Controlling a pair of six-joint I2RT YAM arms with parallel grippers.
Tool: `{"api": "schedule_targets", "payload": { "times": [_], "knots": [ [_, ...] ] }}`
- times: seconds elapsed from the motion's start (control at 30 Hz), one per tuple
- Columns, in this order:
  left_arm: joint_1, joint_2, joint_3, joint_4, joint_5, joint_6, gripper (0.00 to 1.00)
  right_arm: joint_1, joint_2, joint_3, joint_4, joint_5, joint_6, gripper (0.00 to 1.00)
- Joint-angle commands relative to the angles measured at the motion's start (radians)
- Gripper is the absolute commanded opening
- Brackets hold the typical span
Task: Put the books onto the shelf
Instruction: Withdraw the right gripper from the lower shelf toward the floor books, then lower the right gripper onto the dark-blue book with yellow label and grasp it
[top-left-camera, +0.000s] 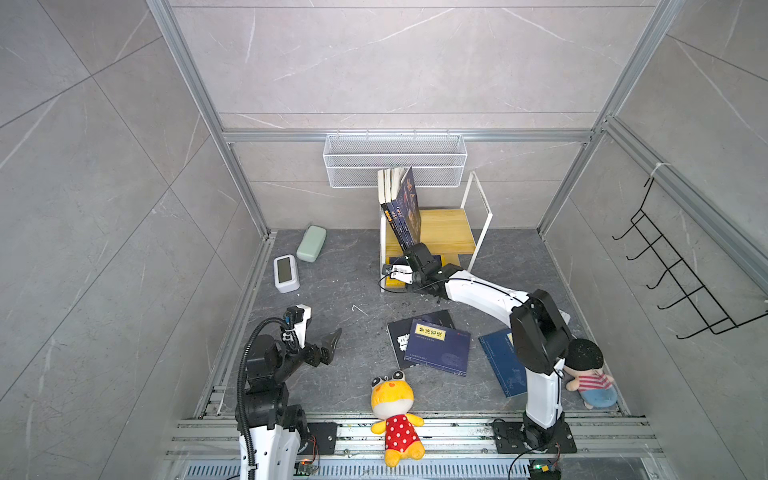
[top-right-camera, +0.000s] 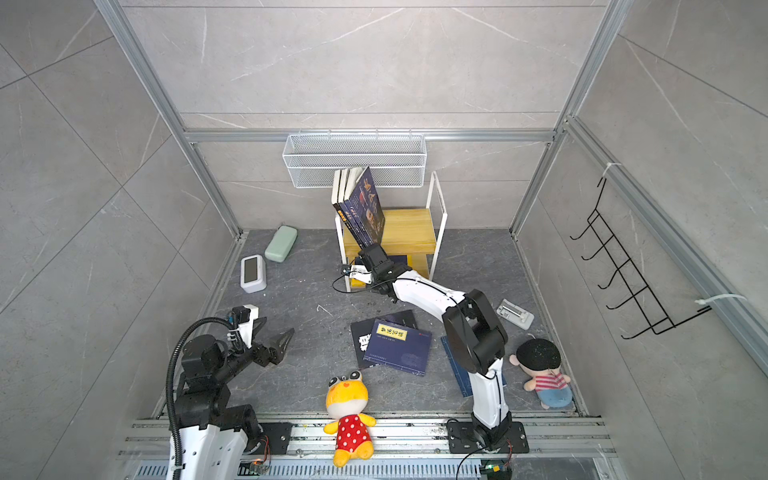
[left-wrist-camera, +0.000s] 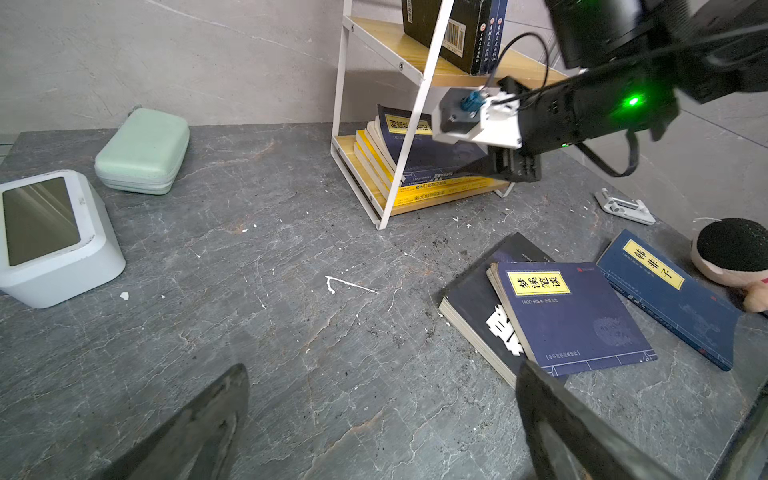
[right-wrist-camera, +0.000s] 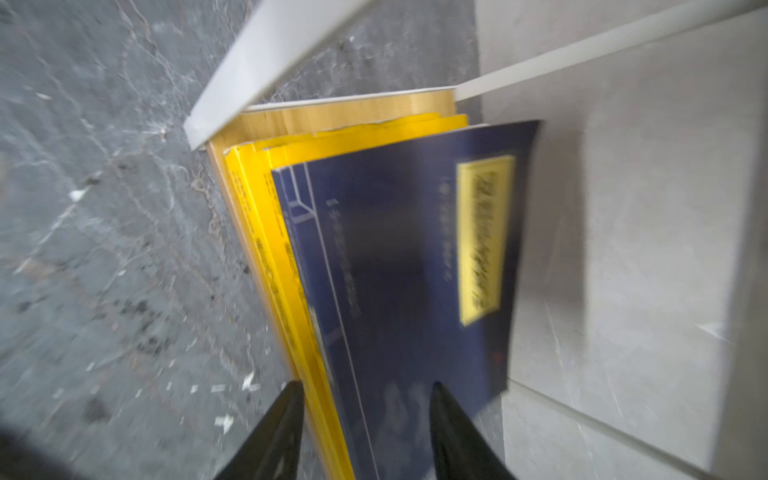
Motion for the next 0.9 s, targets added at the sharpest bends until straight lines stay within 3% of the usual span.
{"api": "schedule_targets", "payload": {
  "times": [0.0, 0.13, 0.2, 0.23, 0.47, 0.7, 0.87],
  "knots": [
    [0.006, -0.005, 0.023, 0.018, -0.013, -0.045, 1.0, 0.019, -0.165, -0.074, -0.036, -0.007, 0.194, 0.54],
    [0.003, 0.001, 0.037, 0.032, 0.004, -0.085, 1.0, 0.046, -0.35, -0.275, 0.036, 0.02, 0.434, 0.64],
    [-0.001, 0.01, 0.046, 0.032, 0.008, -0.099, 1.0, 0.052, -0.443, -0.36, 0.027, -0.007, 0.604, 0.81],
    [-0.003, 0.01, 0.046, 0.031, 0.01, -0.1, 1.0, 0.052, -0.484, -0.401, 0.01, -0.023, 0.692, 0.98],
    [-0.005, 0.033, 0.054, 0.002, 0.021, -0.09, 1.0, 0.051, -0.681, -0.625, -0.06, -0.03, 1.163, 0.98],
    [-0.005, 0.057, 0.051, -0.002, 0.019, -0.092, 1.0, 0.046, -0.7, -0.671, -0.297, -0.093, 1.409, 0.96],
    [0.007, 0.063, 0.051, 0.002, 0.024, -0.099, 0.99, 0.03, -0.759, -0.742, -0.346, -0.16, 1.545, 0.93]
  ]
}}
